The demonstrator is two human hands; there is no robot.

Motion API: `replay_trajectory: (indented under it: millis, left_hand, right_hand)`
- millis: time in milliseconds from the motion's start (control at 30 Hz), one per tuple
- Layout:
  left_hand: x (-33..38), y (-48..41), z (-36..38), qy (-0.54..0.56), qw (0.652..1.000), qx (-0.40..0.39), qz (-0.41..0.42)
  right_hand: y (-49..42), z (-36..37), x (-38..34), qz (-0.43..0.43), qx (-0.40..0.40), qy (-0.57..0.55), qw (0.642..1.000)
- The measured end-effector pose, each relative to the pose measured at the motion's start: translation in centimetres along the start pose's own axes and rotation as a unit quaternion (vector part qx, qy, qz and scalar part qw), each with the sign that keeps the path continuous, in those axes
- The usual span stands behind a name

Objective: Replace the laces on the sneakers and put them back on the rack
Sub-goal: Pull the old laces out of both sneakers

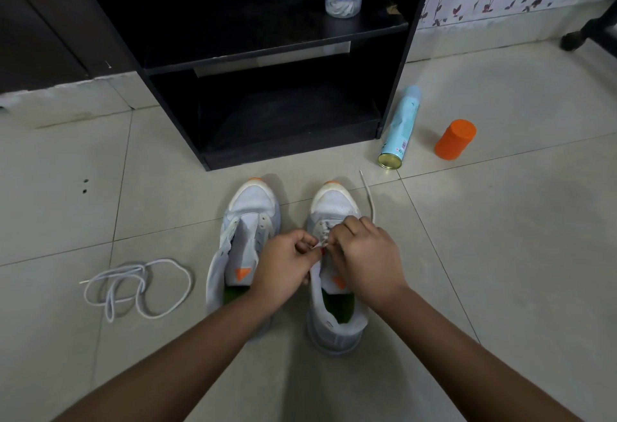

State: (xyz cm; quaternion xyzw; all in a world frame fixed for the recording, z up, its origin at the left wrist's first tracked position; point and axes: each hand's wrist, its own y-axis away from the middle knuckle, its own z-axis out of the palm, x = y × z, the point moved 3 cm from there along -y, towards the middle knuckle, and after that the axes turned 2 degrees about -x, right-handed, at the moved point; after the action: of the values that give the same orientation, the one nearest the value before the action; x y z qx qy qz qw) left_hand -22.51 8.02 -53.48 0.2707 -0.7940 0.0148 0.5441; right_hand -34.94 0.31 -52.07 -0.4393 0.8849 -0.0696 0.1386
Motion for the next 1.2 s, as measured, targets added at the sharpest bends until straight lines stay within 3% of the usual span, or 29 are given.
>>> replay_trajectory:
  millis: [67,100,133,200,233,267,367,433,467,533,767,867,933,967,1067,1100,1133,1200]
  left_hand:
    - [-0.1,0.0,-0.1,-0.014,1.000,0.005,0.008]
    - [-0.2,0.0,-0.2,-0.019,1.000,0.007,0.009]
    - [-0.3,-0.1,-0.3,-0.019,1.000,0.008,0.006]
    - [-0.4,-0.1,-0.5,-0.012,1.000,0.005,-0.002]
    - [-0.4,0.0,-0.5,-0.009,1.000,0.003,-0.002]
    - [-0.3,0.0,-0.5,-0.009,1.000,0.002,-0.001]
    - [-0.3,0.1,-0.4,-0.009,1.000,0.000,0.004]
    - [-0.3,0.0,-0.4,-0.009,1.000,0.000,0.006]
    - [-0.3,0.0,-0.4,-0.010,1.000,0.000,0.008]
    - [-0.3,0.0,-0.3,-0.012,1.000,-0.001,0.013]
    - [-0.1,0.1,-0.4,-0.007,1.000,-0.009,0.015]
    - [-0.2,0.1,-0.5,-0.001,1.000,-0.010,0.011]
    - [-0.3,0.1,-0.5,0.002,1.000,-0.010,0.010]
    - [-0.3,0.1,-0.5,0.002,1.000,-0.010,0.010]
    - [-0.3,0.1,-0.5,0.000,1.000,-0.010,0.012]
    - [-0.3,0.1,-0.5,-0.001,1.000,-0.011,0.012]
    - [-0.3,0.1,-0.4,-0.002,1.000,-0.012,0.013]
    - [-0.2,0.1,-0.4,-0.006,1.000,-0.011,0.015]
  right_hand:
    - [-0.2,-0.2,0.7,0.051,-0.002,-0.053,0.997]
    - [-0.4,-0.4,1.7,0.117,-0.004,-0.118,0.986]
    - [-0.7,-0.4,3.2,0.204,-0.010,-0.198,0.959]
    - [-0.6,0.5,6.0,0.340,-0.052,-0.355,0.869]
    - [-0.2,1.2,6.6,0.364,-0.091,-0.386,0.842]
    - [0.2,1.6,6.6,0.364,-0.113,-0.388,0.839]
    - [0.7,0.7,4.0,0.216,-0.043,-0.325,0.920]
    - [0.4,-0.6,1.8,0.061,0.004,-0.180,0.982]
    - [0.1,-0.9,1.1,-0.002,0.017,-0.101,0.995]
    - [-0.3,-1.1,0.2,-0.054,0.030,-0.030,0.998]
    - [-0.6,-0.3,-0.1,-0.099,0.027,-0.012,0.995]
    - [-1.0,-0.6,1.1,-0.074,0.021,-0.009,0.997]
    - [-1.4,-1.2,3.0,0.023,0.040,-0.078,0.996]
    - [-1.5,-1.4,4.4,0.097,0.054,-0.135,0.985]
    - [-1.2,-1.0,8.2,0.303,0.070,-0.296,0.903]
    - [-0.9,-0.8,8.8,0.327,0.054,-0.283,0.900]
    - [-0.8,-0.6,8.9,0.319,0.035,-0.229,0.919]
    - [-0.5,-0.2,7.3,0.223,0.002,-0.113,0.968]
